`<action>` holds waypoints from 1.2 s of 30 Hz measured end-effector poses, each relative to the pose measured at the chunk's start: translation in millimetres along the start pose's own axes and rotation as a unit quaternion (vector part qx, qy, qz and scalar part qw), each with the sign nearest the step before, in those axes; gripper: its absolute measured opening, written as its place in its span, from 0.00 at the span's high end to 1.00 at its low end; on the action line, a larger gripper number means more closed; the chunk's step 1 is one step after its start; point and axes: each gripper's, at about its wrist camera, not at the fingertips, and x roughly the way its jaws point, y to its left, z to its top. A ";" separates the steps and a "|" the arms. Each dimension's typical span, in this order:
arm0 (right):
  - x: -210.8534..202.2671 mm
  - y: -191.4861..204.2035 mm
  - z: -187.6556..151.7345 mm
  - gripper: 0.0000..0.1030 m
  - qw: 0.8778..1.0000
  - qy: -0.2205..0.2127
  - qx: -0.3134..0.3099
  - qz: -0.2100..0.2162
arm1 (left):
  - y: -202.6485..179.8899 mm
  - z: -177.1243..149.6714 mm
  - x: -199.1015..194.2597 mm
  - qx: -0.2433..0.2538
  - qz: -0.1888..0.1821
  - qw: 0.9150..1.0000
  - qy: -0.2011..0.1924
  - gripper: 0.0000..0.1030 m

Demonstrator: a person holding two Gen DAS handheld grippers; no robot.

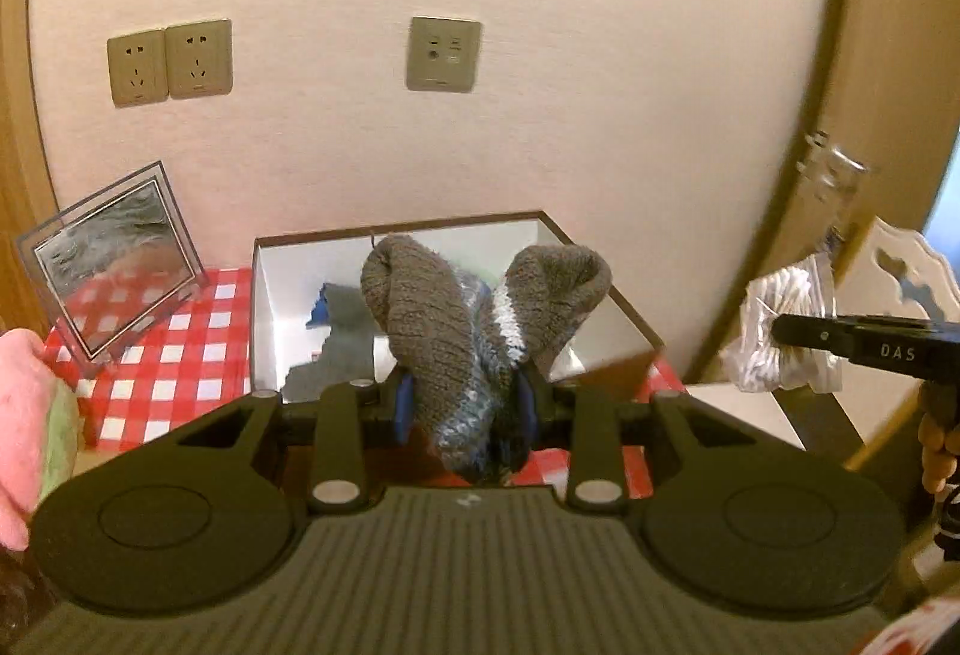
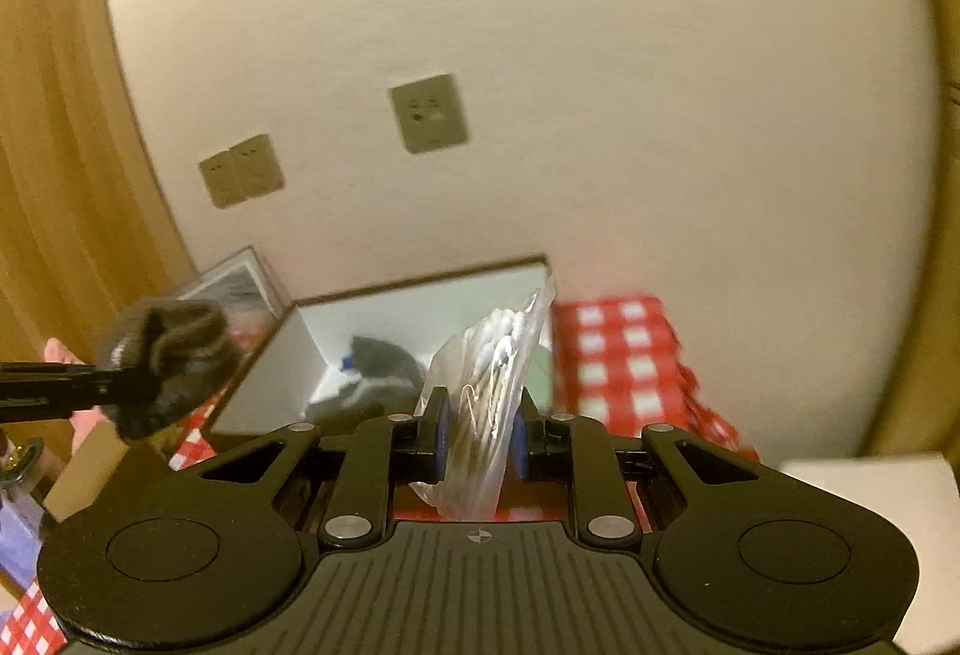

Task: Organize soft objects
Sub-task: 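Open both grippers to drop the sock and swab bag into the box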

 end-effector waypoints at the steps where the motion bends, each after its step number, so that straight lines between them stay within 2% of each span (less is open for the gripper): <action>1: 12.6 -2.1 9.0 0.80 1.000 0.003 -0.011 0.013 | -1.1 7.3 8.8 -0.004 0.005 1.000 -0.001 0.71; 5: 57.1 -7.1 30.0 0.80 0.998 0.010 -0.058 0.037 | -11.7 30.9 50.3 -0.017 0.021 1.000 0.011 0.71; 10: 108.4 -14.5 39.1 0.80 0.994 0.028 -0.096 0.050 | -25.6 48.8 105.0 -0.022 0.037 0.999 0.030 0.71; 15: 147.4 -20.7 40.1 0.80 0.991 0.044 -0.120 0.039 | -32.8 60.9 150.2 -0.023 0.051 0.997 0.044 0.69; 18: 164.6 -23.4 42.5 0.80 0.990 0.048 -0.125 0.036 | -33.9 69.5 174.4 -0.022 0.062 0.997 0.045 0.63; 20: 170.8 -23.9 44.0 0.80 0.990 0.050 -0.129 0.040 | -31.2 75.4 188.6 -0.026 0.069 0.996 0.048 0.49; 21: 174.1 -23.6 44.5 0.76 0.990 0.049 -0.129 0.036 | -29.9 77.6 193.5 -0.028 0.065 0.996 0.049 0.46; 22: 176.7 -23.2 46.0 0.63 0.990 0.050 -0.126 0.031 | -27.7 79.1 198.4 -0.030 0.061 0.996 0.050 0.42; 24: 175.0 -24.6 45.3 0.50 0.992 0.043 -0.119 0.029 | -23.8 81.1 206.6 -0.033 0.059 0.996 0.053 0.36; 29: 171.4 -27.7 39.8 0.48 0.993 0.058 -0.102 0.028 | -20.7 75.4 209.1 -0.012 0.060 0.996 0.060 0.35; 36: 161.0 -26.0 26.7 0.45 0.992 0.076 -0.097 0.035 | -9.8 60.8 201.7 -0.032 0.060 0.995 0.078 0.34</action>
